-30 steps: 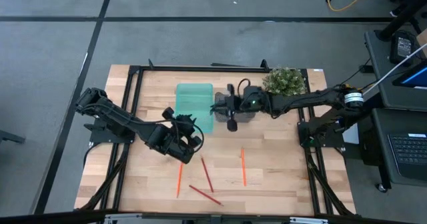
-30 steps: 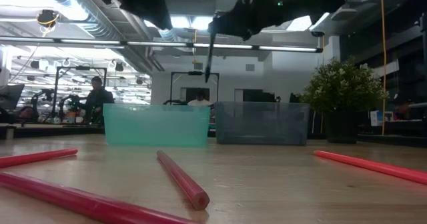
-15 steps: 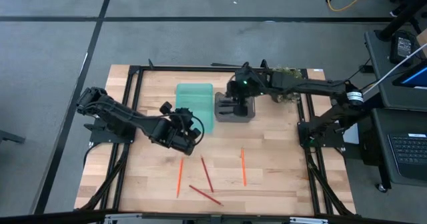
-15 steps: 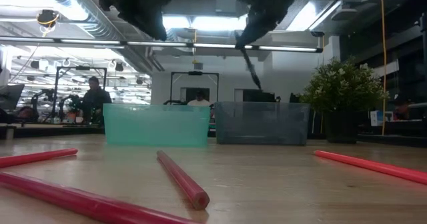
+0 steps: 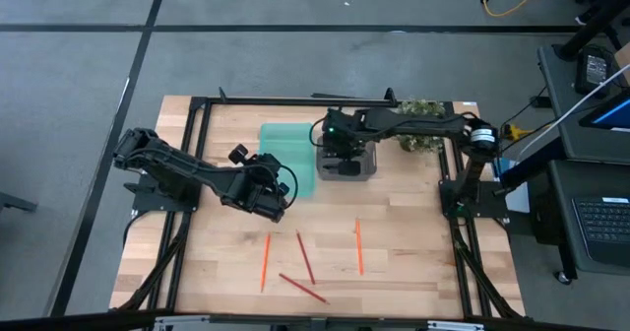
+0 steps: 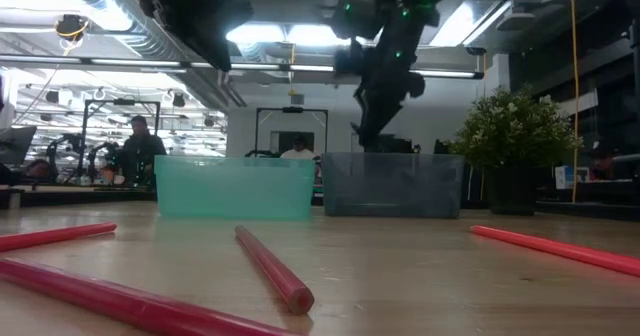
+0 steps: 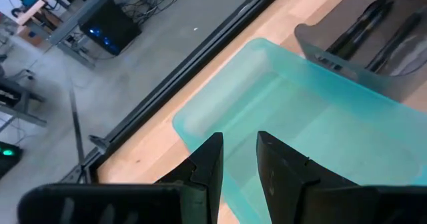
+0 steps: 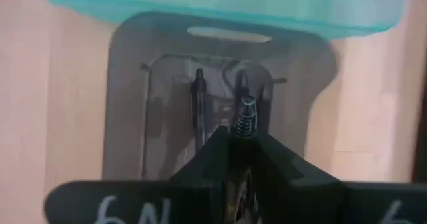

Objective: Sort pens & pencils
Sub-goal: Put the black pen into the black bin

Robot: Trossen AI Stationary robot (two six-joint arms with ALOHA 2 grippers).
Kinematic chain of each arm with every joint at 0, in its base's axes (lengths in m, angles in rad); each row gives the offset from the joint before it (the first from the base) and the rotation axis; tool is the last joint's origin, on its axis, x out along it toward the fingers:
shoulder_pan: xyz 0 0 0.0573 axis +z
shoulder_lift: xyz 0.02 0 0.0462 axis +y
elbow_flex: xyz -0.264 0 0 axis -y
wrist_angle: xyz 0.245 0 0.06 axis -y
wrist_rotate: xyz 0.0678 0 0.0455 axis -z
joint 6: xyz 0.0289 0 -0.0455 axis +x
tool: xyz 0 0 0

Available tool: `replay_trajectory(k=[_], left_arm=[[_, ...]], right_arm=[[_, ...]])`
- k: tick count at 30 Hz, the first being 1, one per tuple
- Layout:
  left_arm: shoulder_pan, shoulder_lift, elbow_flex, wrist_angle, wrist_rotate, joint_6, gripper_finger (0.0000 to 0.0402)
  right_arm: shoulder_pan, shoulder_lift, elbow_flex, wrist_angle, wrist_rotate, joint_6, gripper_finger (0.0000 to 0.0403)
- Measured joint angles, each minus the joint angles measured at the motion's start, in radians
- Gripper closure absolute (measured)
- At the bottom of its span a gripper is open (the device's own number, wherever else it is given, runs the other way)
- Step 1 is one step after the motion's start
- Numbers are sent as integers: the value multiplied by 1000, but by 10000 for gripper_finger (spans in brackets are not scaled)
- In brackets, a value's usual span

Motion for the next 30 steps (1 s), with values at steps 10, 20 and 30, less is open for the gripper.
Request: replay_trajectory(k=[10,20,30], left_arm=[[22,0,-24,-6,-2,-4,317],[48,0,-76,-6,-2,-47,317],[59,0,-76,-7,-26,-44,317]], right_arm=[[-4,49,0,-12,0,-5,360],[4,55,-12,-3,0,-5,360],[6,75,-55,55,0,-8,360]])
